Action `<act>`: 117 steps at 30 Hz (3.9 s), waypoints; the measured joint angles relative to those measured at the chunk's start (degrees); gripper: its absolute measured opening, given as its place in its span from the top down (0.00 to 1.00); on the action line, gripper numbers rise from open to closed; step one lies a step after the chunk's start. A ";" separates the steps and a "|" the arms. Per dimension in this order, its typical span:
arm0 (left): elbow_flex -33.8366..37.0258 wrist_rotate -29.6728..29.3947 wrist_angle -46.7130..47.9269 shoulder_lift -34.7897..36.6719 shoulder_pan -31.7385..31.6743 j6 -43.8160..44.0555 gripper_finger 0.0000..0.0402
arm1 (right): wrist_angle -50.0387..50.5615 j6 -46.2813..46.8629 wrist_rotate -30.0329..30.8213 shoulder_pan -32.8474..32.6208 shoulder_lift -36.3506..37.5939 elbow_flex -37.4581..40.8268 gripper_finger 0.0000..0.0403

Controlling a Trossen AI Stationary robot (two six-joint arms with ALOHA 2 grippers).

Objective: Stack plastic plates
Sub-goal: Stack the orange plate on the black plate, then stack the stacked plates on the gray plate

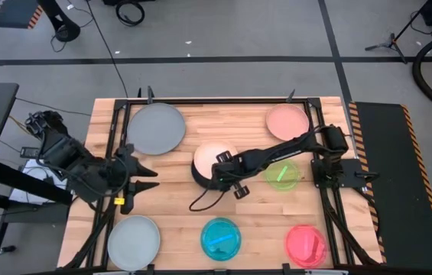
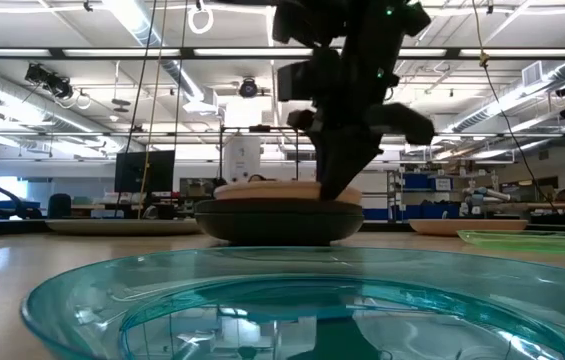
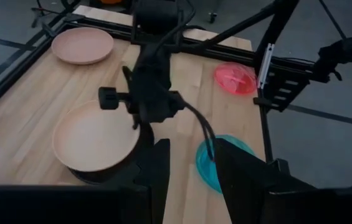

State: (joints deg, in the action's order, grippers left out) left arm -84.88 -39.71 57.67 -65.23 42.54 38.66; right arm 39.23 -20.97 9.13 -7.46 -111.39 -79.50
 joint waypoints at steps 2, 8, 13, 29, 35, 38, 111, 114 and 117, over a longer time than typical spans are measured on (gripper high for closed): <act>0.00 -1.06 0.02 0.00 0.63 -0.02 0.67 | -1.34 -0.02 0.00 0.04 -0.17 0.00 0.96; 0.00 -1.85 0.07 0.00 0.16 -1.92 0.67 | -3.11 0.39 -0.26 0.15 0.18 0.00 0.91; 0.00 -1.96 0.04 0.00 -0.63 -1.76 0.67 | -3.62 -0.42 -3.76 0.00 0.18 0.00 0.84; 0.00 -1.85 0.05 0.00 -0.48 -0.33 0.67 | -3.63 9.08 -5.77 -3.13 4.40 0.78 0.68; 0.00 -1.22 -0.35 -0.65 -0.06 -0.14 0.67 | -4.96 10.97 -2.81 -3.20 -0.19 2.12 0.65; 0.00 -1.04 -0.37 -1.05 0.24 -0.05 0.67 | -5.67 10.94 -1.44 -3.30 -0.91 2.03 0.65; 0.02 23.14 -16.58 -26.44 -27.83 -42.36 0.21 | 1.16 26.52 -21.20 -1.70 17.20 -9.66 0.92; 0.02 23.22 -15.15 -26.58 -28.56 -41.52 0.22 | 0.83 25.51 -21.23 -2.14 17.20 -9.66 0.92; 0.02 23.31 -12.64 -26.58 -29.34 -40.59 0.28 | 0.00 25.33 -20.98 -2.37 17.20 -9.64 0.92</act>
State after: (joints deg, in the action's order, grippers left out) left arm -84.86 -16.39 45.03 -91.81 13.20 -1.94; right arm 39.23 4.36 -11.86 -9.83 -94.19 -89.15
